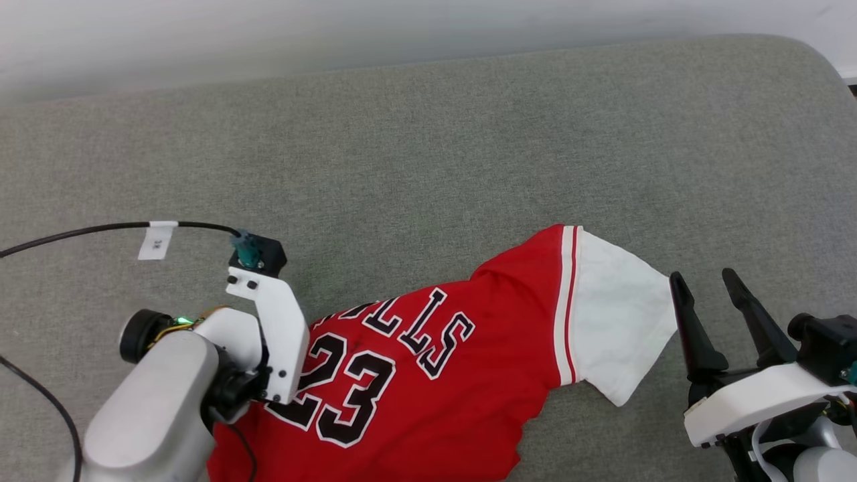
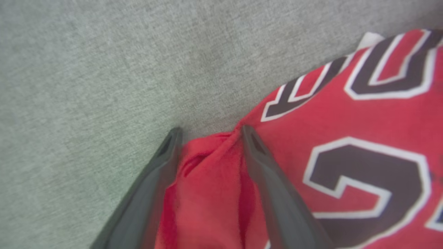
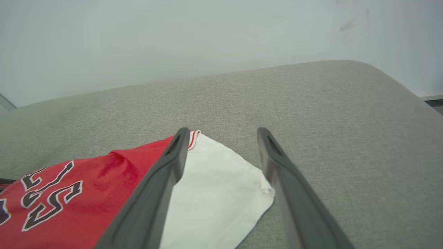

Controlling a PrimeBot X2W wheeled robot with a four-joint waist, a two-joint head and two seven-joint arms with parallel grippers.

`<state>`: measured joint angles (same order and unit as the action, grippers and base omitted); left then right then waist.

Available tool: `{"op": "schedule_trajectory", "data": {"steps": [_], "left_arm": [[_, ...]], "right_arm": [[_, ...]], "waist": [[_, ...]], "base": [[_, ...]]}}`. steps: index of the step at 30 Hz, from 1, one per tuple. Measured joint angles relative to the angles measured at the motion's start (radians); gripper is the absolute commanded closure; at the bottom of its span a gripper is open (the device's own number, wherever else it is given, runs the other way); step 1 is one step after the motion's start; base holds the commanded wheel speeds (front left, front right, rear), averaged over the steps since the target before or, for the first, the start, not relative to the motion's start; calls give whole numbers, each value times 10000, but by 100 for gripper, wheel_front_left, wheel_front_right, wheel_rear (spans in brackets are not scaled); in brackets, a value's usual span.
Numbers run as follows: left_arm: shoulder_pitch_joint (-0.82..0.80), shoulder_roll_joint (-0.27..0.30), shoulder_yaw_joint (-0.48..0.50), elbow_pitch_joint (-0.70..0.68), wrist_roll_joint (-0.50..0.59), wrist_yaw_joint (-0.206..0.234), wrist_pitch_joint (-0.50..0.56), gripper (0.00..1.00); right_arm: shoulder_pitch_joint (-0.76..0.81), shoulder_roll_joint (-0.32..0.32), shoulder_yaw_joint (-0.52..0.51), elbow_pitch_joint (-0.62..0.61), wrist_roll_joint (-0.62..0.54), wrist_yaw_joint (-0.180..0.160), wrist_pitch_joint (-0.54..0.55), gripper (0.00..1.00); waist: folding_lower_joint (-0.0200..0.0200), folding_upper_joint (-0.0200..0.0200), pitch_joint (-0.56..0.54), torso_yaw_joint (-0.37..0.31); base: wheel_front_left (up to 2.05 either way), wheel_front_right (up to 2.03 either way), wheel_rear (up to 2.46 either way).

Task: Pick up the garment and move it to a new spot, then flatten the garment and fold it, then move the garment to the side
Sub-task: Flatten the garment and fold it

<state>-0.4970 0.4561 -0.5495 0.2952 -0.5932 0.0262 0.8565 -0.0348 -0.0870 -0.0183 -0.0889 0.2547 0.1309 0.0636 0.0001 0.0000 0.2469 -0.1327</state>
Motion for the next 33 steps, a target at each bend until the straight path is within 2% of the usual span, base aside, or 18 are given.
{"op": "schedule_trajectory", "data": {"steps": [5,9,12,18,22,27,31,33], "left_arm": [[164,-117,-232,-282,324,-73,-660,100],[152,-148,-199,-742,825,144,-1776,100],[41,-144,56,-1300,1145,474,-2685,100],[215,-180,876,-2527,1490,1540,-4257,100],[1522,-92,1584,-3214,1248,2466,-4748,100],[4264,-119,2370,-3440,399,3394,-5066,100],[6137,-506,2790,-3218,-439,3716,-5285,100],[6677,-665,2884,-2936,-809,3680,-5344,100]], "right_arm": [[-15,-46,-84,123,27,0,-17,0],[-13,-63,-90,174,27,0,-15,0],[22,-48,-155,167,27,0,-15,0],[277,6,-334,54,-12,0,71,0],[385,31,-389,-96,-56,0,138,0],[585,58,-460,-199,-84,0,207,0],[736,71,-602,-257,-84,0,255,0],[763,75,-631,-288,-84,0,299,0]], "waist": [[0,0,-176,130],[0,0,-440,308],[0,0,-676,468],[0,0,-1018,917],[0,0,-1121,1192],[0,0,-1161,1422],[0,0,-1222,1650],[-1,0,-1247,1789]], "base": [[0,0,0],[0,0,0],[0,0,0],[0,0,0],[0,0,0],[0,0,0],[0,0,0],[0,0,0]]}}
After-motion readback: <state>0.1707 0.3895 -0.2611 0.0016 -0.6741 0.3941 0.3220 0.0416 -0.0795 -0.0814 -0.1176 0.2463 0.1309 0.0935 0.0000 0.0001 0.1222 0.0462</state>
